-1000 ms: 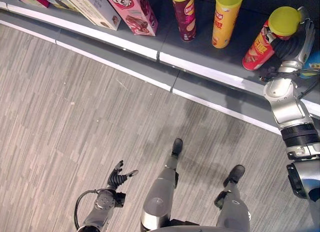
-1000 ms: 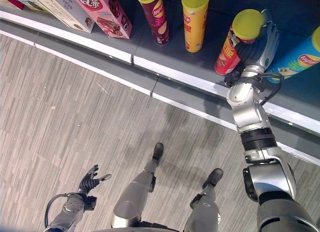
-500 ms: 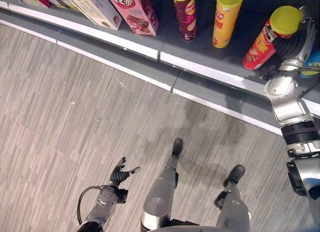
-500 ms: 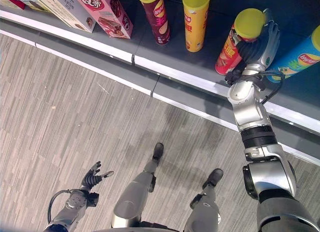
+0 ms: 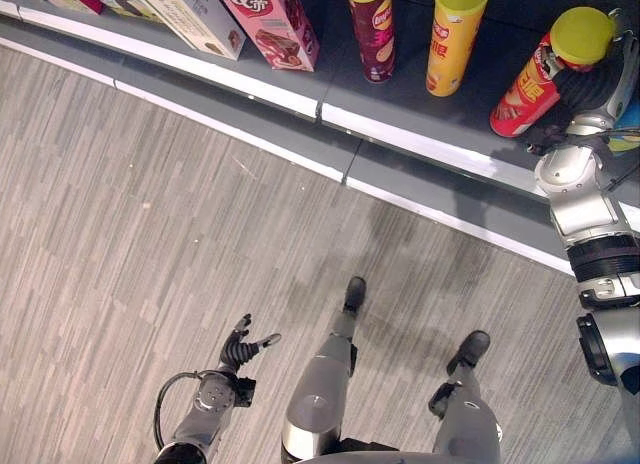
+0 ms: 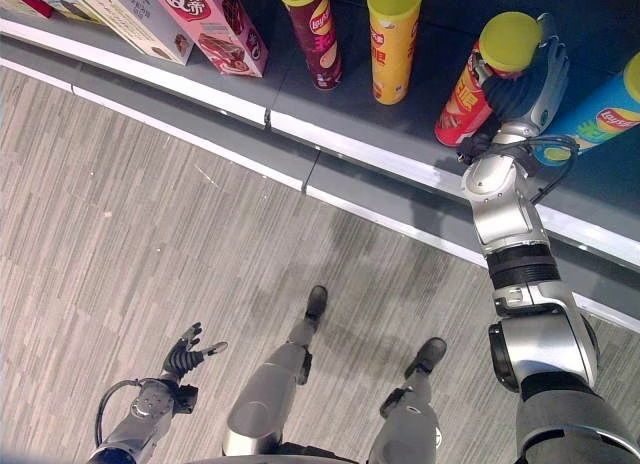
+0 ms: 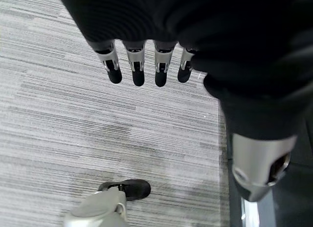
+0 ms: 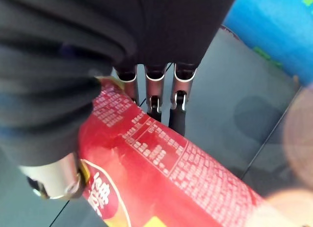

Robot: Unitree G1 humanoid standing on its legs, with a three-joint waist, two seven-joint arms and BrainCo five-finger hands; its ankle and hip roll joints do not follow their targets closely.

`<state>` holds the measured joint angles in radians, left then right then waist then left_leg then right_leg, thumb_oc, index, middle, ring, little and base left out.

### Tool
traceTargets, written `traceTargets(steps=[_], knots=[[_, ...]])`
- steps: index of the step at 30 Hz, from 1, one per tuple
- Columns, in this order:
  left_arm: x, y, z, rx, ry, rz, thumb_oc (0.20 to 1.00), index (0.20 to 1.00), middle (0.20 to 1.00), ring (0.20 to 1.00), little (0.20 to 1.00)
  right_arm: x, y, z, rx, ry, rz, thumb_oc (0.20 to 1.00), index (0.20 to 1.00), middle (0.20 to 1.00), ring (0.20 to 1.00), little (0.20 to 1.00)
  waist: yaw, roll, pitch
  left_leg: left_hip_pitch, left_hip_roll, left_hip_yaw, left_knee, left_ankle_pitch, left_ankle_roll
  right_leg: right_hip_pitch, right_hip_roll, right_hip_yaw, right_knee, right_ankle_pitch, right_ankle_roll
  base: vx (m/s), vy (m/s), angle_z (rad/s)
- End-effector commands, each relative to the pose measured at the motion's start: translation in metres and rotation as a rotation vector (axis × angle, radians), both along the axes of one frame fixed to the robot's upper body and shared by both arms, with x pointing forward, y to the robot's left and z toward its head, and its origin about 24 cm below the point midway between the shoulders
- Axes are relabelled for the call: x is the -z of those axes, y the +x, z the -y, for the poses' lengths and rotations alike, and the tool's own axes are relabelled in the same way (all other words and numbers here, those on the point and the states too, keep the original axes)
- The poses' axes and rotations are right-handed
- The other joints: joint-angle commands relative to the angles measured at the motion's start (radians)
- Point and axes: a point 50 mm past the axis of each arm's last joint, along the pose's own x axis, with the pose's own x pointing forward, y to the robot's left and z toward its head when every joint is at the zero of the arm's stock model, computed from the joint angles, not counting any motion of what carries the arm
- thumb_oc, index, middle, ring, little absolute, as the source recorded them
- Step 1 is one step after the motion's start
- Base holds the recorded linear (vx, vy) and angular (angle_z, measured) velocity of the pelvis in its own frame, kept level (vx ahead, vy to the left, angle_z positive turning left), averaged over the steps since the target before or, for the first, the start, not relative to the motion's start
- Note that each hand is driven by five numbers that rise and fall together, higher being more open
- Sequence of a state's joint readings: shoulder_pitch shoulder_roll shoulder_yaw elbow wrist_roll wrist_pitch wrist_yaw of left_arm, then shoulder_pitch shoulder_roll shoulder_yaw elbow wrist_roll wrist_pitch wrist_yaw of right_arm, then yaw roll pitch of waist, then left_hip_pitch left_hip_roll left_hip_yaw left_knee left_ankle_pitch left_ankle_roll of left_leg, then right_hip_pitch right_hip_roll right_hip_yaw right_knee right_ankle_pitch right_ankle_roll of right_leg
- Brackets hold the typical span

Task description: Put the goods on the table back onto the shelves and tidy them up.

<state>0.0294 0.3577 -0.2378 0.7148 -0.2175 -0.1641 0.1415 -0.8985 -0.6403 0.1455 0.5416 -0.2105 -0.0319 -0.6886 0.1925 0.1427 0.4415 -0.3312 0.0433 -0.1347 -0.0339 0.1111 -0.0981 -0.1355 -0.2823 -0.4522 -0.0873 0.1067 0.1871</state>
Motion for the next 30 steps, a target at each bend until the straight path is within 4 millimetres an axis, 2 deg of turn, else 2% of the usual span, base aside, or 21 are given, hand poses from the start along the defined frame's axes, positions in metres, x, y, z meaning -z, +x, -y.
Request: traceTargets(steps=[1,10,30], knots=[[-0.005,0.007,-0.004,0.022,0.035,0.021,1.0,1.0,1.0,1.0,1.0,-0.005,-0.002,0.021,0.072,-0.051,-0.028,0.2,0.2,0.2,0.2,0.2,0.015,0.001,-0.004,0.017,-0.02,0.03,-0.049,-0.041,-0.008,-0.054,-0.036,0.053,0.125,-0.064,0.021,0.0,0.0,0.0],[-0.004,0.007,-0.004,0.023,0.037,0.016,1.0,1.0,1.0,1.0,1.0,0.004,-0.001,0.021,0.076,-0.044,-0.062,0.2,0.2,0.2,0.2,0.2,0.01,-0.007,-0.002,0.016,-0.018,0.032,-0.048,-0.041,-0.009,-0.057,-0.034,0.055,0.125,-0.064,0.02,0.0,0.0,0.0],[-0.004,0.007,-0.007,0.006,0.047,0.013,1.0,1.0,1.0,1.0,1.0,0.008,-0.001,0.025,0.092,-0.035,-0.067,0.2,0.2,0.2,0.2,0.2,0.004,-0.02,0.0,0.017,-0.017,0.035,-0.047,-0.043,-0.009,-0.055,-0.032,0.054,0.123,-0.061,0.021,0.0,0.0,0.0]])
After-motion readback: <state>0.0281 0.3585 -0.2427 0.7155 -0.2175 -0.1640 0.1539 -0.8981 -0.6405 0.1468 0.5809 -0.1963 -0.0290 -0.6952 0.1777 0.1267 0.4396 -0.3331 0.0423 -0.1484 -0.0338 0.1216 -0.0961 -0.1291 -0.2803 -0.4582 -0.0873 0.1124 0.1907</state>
